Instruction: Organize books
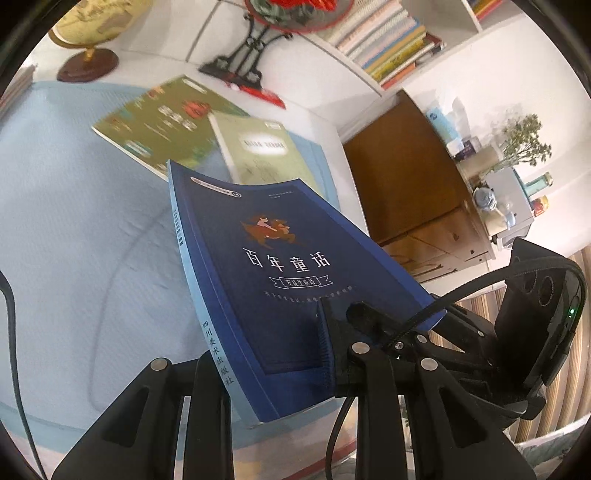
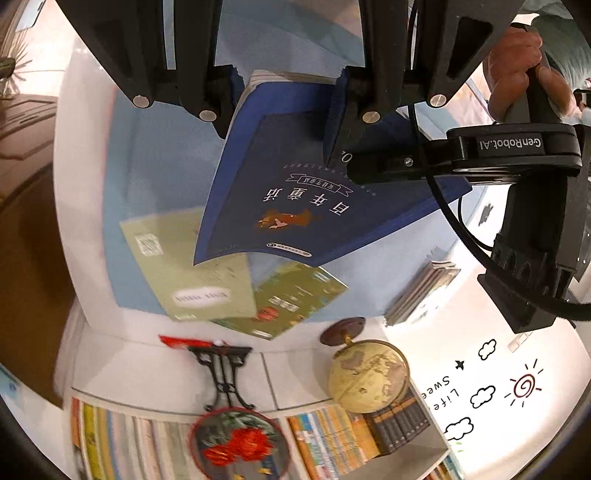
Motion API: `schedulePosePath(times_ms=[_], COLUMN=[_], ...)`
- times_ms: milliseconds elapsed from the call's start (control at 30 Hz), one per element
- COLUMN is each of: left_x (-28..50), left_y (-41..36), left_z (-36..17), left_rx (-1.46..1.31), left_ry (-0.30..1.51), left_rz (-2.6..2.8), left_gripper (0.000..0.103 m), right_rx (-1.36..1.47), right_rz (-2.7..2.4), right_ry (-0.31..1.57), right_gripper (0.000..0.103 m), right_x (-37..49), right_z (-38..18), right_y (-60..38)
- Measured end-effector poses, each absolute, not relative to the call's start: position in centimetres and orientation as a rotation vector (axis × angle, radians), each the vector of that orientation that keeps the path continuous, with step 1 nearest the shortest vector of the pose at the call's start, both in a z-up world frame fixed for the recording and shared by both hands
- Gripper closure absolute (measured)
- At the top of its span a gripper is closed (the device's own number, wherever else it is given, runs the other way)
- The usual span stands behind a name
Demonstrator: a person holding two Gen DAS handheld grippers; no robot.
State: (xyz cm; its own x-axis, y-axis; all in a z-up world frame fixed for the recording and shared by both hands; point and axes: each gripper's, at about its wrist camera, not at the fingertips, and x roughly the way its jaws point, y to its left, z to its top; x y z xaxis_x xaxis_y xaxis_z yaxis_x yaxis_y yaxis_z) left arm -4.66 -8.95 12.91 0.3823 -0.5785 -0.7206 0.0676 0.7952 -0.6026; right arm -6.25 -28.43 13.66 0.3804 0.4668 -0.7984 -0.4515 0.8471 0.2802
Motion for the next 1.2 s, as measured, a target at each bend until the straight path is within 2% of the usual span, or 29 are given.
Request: schedulePosePath(times_ms=[333, 567, 733, 933, 1033, 1200], left_x=[-4.8, -4.4, -2.4, 0.9, 1.9, 3.2], left_y=[8.3, 19.9, 27.3, 32.0, 34.1, 38.0], left_z=[16.9, 17.4, 15.5, 11.3, 9.8, 7.8], left_rx=[-0.528, -0.526, -0.56, -0.6, -0.624, -0.687], left_ry=[0.966, 0.884, 0.884, 0.968, 0.997, 0.995], left_rz=[-0.357, -0.256, -0.198, -0.191, -0.183, -0.119], left_gripper=[0.081, 0.081, 0.08, 0.08, 0.073, 0.069], right_rx=[0.024, -0.062, -0.077, -0.037, 0.015, -0.002], right_rz=[0.66, 0.737, 0.783, 0.744, 0.735, 0.717], right_ry=[0.897, 0.855, 0.892, 1.012, 1.052, 1.069], right_gripper=[0.067, 0.067, 0.066, 0.066, 0.066, 0.066], right_x=[-3.6, -0.8, 2.3, 5.9, 7.0, 8.1], right_z=[17.4, 18.4, 17.0, 12.8, 11.4, 10.2], right_y=[-10.9, 2.8, 11.0, 16.4, 17.5, 20.5])
